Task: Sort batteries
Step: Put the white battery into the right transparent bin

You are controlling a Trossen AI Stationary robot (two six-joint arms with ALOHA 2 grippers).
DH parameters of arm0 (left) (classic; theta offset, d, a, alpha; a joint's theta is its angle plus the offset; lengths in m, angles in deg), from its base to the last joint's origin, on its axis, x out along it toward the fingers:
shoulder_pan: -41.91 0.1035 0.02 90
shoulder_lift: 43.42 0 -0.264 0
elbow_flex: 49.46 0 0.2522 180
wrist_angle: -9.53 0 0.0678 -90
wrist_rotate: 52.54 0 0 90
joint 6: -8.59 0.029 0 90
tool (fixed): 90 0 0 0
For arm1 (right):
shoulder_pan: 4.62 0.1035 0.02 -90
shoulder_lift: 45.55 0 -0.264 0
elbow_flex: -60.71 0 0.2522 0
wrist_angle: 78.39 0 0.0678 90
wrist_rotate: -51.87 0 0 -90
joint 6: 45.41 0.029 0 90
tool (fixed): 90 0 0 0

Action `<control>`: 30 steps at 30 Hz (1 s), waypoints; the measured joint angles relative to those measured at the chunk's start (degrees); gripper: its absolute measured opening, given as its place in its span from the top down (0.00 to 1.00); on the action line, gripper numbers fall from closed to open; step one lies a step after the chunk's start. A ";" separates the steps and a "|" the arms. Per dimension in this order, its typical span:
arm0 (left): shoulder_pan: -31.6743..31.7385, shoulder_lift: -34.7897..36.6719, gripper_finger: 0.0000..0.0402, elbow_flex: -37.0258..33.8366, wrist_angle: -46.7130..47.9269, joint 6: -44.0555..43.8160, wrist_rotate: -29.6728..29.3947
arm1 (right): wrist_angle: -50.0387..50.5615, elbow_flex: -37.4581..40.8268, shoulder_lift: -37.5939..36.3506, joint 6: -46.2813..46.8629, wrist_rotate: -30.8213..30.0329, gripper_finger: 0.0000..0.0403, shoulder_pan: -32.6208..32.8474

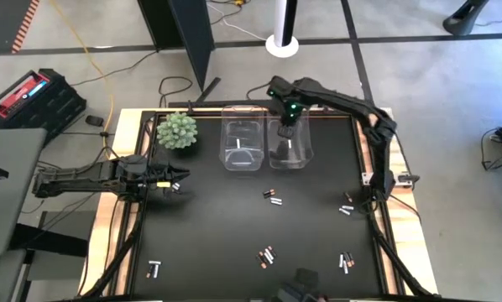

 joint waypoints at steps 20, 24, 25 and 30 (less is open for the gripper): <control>0.00 -0.01 0.88 0.00 0.01 -0.08 0.00 | 0.91 -0.05 12.31 -3.94 0.06 0.90 -0.96; 0.01 -0.01 0.88 -0.02 0.01 -0.12 0.00 | 0.79 -0.05 12.01 -3.73 0.09 0.86 -0.98; 0.01 0.00 0.88 0.00 0.03 -0.14 0.00 | 0.84 -0.05 11.98 -3.08 0.09 0.85 -0.98; 0.00 0.00 0.88 0.00 0.03 -0.18 -0.01 | 2.23 -0.05 11.98 -1.78 0.11 0.80 -0.98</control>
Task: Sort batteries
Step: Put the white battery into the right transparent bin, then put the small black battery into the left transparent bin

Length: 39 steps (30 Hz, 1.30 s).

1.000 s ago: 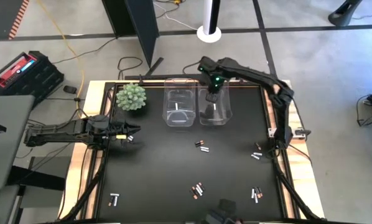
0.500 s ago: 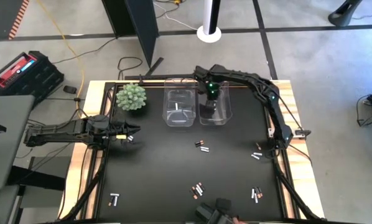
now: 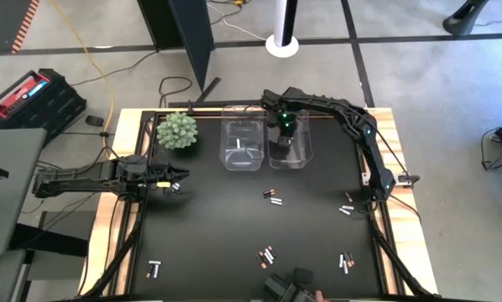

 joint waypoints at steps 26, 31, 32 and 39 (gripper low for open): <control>0.01 0.01 0.88 -0.02 -0.02 -0.02 0.01 | 5.73 6.01 -33.54 39.06 -0.07 0.78 -2.04; -0.01 0.01 0.88 -0.02 0.00 -0.02 0.01 | 5.18 14.90 -41.72 44.85 -0.05 0.78 0.66; -0.01 -0.01 0.88 -0.02 0.00 -0.01 0.01 | 5.33 16.44 -43.12 46.23 -0.05 0.78 1.28; 0.01 0.01 0.88 -0.02 -0.02 1.64 0.01 | 5.88 26.71 -52.09 57.16 -2.38 0.78 5.94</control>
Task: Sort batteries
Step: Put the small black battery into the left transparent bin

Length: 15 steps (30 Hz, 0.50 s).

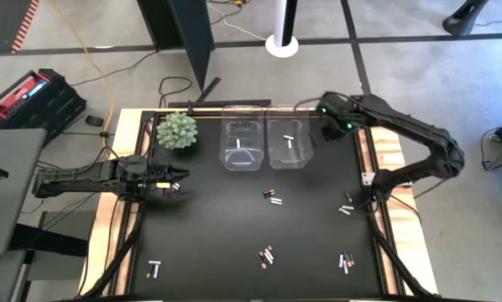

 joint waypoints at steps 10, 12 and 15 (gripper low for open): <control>-0.02 0.00 0.88 0.00 -0.35 -3.47 0.00 | -1.15 7.91 -5.51 9.19 -0.52 0.78 8.44; -0.02 -0.02 0.88 0.00 -0.35 -3.37 0.00 | -0.71 8.80 -5.76 10.48 -0.55 0.78 10.12; -0.01 -0.01 0.88 0.00 -0.35 -2.78 0.00 | -0.66 9.38 -5.79 11.39 -0.55 0.78 12.49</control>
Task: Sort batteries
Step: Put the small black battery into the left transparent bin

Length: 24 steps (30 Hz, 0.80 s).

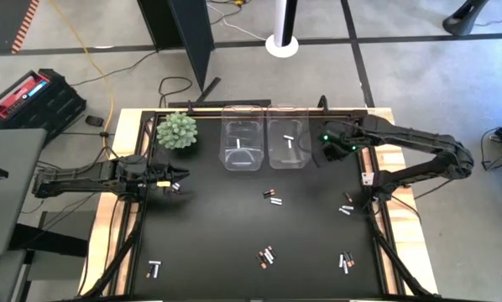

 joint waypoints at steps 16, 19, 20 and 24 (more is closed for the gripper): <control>0.01 0.00 0.88 0.00 -0.04 0.07 0.00 | -0.20 0.15 0.00 4.60 -0.26 0.78 8.95; -0.01 0.01 0.88 0.00 -0.04 0.09 0.00 | -0.20 0.15 0.02 5.84 -0.44 0.78 9.78; 0.01 0.01 0.88 0.02 -0.04 0.22 0.00 | -0.20 0.15 0.02 6.61 -0.75 0.78 9.91; 0.01 0.01 0.88 0.00 -0.04 0.22 0.00 | -0.20 0.17 0.02 7.48 -1.48 0.78 10.48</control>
